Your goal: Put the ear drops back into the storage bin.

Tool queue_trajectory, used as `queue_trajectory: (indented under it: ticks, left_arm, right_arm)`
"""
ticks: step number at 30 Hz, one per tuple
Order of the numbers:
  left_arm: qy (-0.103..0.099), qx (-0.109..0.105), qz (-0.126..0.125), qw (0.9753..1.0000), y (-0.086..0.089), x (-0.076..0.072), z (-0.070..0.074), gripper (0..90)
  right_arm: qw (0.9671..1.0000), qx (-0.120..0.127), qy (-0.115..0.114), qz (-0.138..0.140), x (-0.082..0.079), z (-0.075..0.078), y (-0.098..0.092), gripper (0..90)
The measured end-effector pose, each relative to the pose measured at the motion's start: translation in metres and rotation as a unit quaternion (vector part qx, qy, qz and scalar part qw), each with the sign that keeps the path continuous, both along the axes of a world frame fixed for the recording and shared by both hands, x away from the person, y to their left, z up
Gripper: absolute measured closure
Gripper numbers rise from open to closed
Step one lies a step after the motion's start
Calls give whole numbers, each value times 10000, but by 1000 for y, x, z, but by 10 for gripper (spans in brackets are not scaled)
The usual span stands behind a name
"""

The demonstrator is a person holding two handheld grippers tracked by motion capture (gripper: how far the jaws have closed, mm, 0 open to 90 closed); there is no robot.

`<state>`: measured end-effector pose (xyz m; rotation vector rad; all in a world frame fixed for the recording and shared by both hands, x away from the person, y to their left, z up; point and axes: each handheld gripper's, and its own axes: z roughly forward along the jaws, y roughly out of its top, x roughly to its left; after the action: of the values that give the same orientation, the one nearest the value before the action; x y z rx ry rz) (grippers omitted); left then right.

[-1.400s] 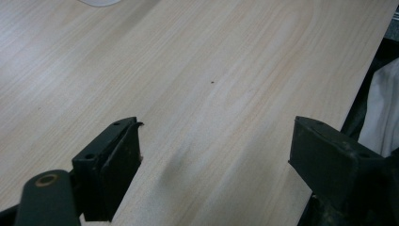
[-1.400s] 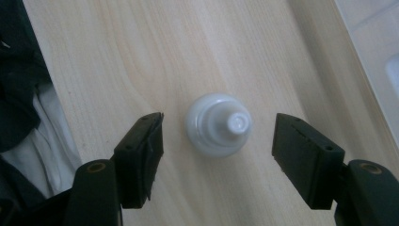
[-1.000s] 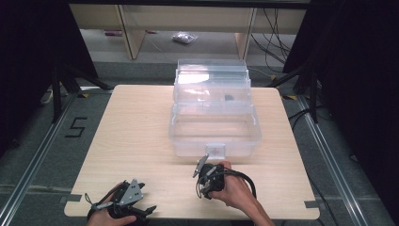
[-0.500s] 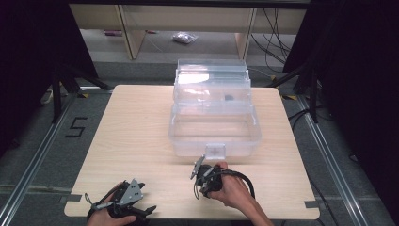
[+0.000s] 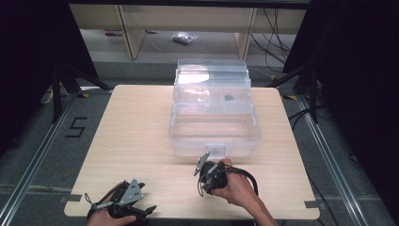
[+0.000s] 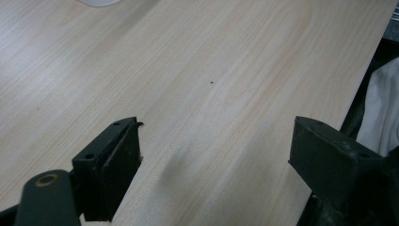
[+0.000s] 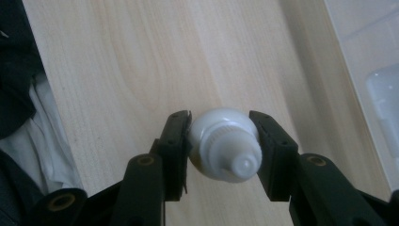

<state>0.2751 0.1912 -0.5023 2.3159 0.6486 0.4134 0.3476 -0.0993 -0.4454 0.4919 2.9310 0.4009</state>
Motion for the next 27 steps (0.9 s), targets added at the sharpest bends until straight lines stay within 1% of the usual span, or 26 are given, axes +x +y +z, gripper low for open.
queue_trajectory:
  ticks: [1, 2, 3, 4, 5, 7, 8, 9, 10, 11, 12, 14, 15, 18, 19, 22, 24, 25, 27]
  left_arm:
    - [-3, 1, -1, 10000, 0, 0, 0, 164]
    - [-8, -1, 0, 10000, 0, 0, 0, 164]
    - [-3, -23, 14, 10000, 0, 0, 0, 164]
    - [-54, 26, -57, 10000, 1, 1, 1, 164]
    - [-46, 17, -47, 10000, 1, 1, 1, 164]
    - [-50, 31, -50, 10000, 1, 1, 1, 164]
    - [-58, 27, -34, 10000, 1, 1, 0, 164]
    - [-52, 29, -48, 10000, 1, 1, 0, 164]
    - [-50, 30, -52, 10000, 1, 1, 0, 164]
    - [-53, 33, -46, 10000, 1, 1, 0, 164]
    - [-62, 52, -44, 10000, 1, 1, 0, 164]
    - [-55, 37, -35, 10000, 1, 1, 0, 164]
    - [-48, 41, -41, 10000, 1, 1, 0, 164]
    - [-50, 46, -47, 10000, 1, 1, 0, 164]
    - [-53, 49, -46, 10000, 1, 1, 0, 164]
    - [-56, 59, -45, 10000, 1, 1, 0, 164]
    - [-53, 47, -39, 10000, 1, 1, 0, 164]
    - [-57, 64, -47, 10000, 1, 1, 0, 164]
    - [-56, 62, -46, 10000, 1, 1, 0, 164]
  right_arm:
    - [9998, 16, 20, -176, -1, 1, -2, 602]
    - [9999, 97, -45, -12, 2, 1, -4, 603]
    - [9999, 69, -7, -101, 2, 3, -6, 602]
    - [9998, 86, -17, -156, 2, 4, -7, 602]
    - [9998, 151, -32, -108, 3, 4, -10, 602]
    - [9998, 188, -12, -55, 4, 5, -12, 602]
    - [9993, 320, 10, -167, 4, 6, -17, 602]
    - [9993, 298, 30, -245, 4, 7, -19, 602]
    - [9991, 325, -7, -271, 4, 7, -21, 602]
    - [9989, 360, 11, -299, 5, 8, -23, 602]
    - [9988, 363, 0, -319, 5, 9, -25, 602]
    - [9989, 373, 22, -267, 7, 9, -27, 602]
    - [9985, 359, 47, -402, 6, 11, -30, 602]
    - [9988, 337, 41, -361, 8, 13, -37, 602]
    - [9985, 331, 62, -436, 8, 15, -39, 602]
    - [9987, 299, 82, -409, 10, 17, -44, 603]
    - [9982, 237, 129, -528, 11, 20, -51, 603]
    - [9984, 229, 129, -499, 13, 20, -53, 603]
    - [9981, 190, 139, -566, 14, 22, -57, 603]
